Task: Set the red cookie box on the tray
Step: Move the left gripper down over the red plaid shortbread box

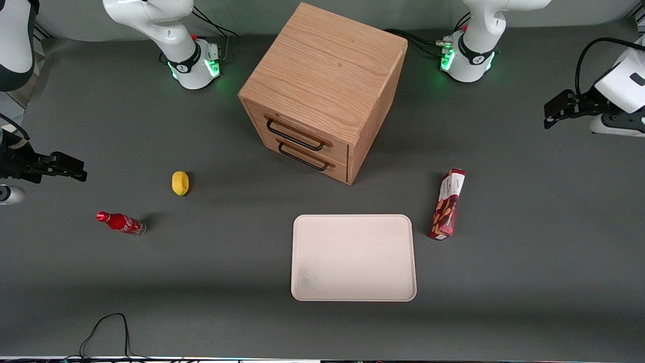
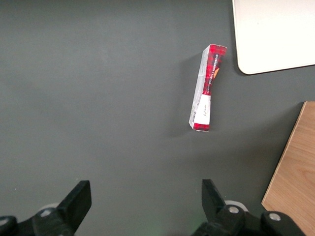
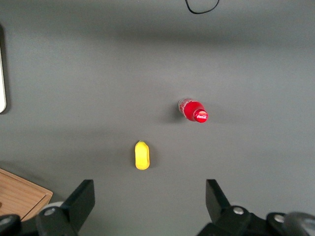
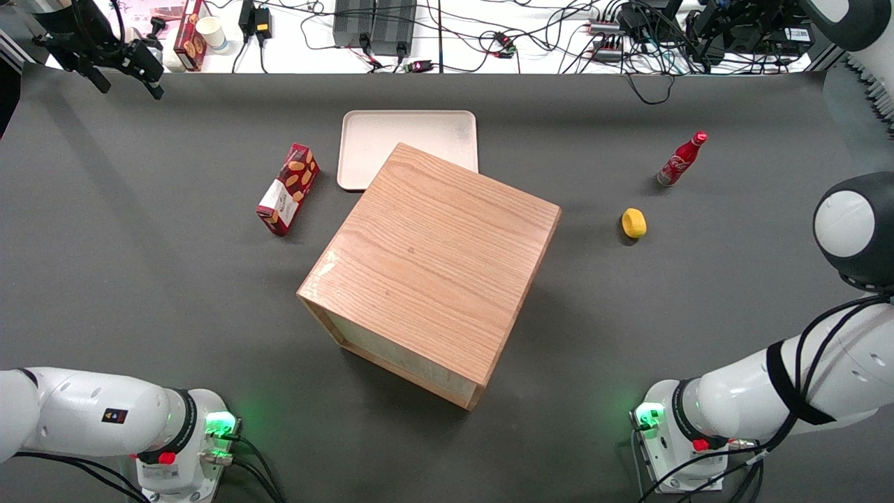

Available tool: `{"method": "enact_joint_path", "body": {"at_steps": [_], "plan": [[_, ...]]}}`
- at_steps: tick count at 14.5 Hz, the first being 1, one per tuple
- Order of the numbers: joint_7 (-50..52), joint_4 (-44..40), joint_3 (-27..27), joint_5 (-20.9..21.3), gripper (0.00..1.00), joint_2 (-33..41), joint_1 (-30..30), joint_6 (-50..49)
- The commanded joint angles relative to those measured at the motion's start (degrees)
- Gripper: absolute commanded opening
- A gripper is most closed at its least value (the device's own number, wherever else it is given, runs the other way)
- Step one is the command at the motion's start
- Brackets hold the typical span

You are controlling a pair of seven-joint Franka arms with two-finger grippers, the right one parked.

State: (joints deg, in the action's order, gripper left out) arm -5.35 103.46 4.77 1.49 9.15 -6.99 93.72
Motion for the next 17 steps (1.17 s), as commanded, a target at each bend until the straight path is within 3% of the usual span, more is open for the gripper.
{"method": "enact_joint_path", "body": {"at_steps": [1,7,13,17], "plan": [[1.2,-0.9,-0.7,1.0,1.0,-0.4,0.8,-1.4],[0.2,3.5,-0.3,0.3,1.0,-6.1,-0.1,6.5],[0.1,9.6,-0.6,0.2,1.0,-19.6,-4.5,25.3],[0.9,9.7,-2.2,-0.1,1.0,-24.7,-6.7,28.8]]}}
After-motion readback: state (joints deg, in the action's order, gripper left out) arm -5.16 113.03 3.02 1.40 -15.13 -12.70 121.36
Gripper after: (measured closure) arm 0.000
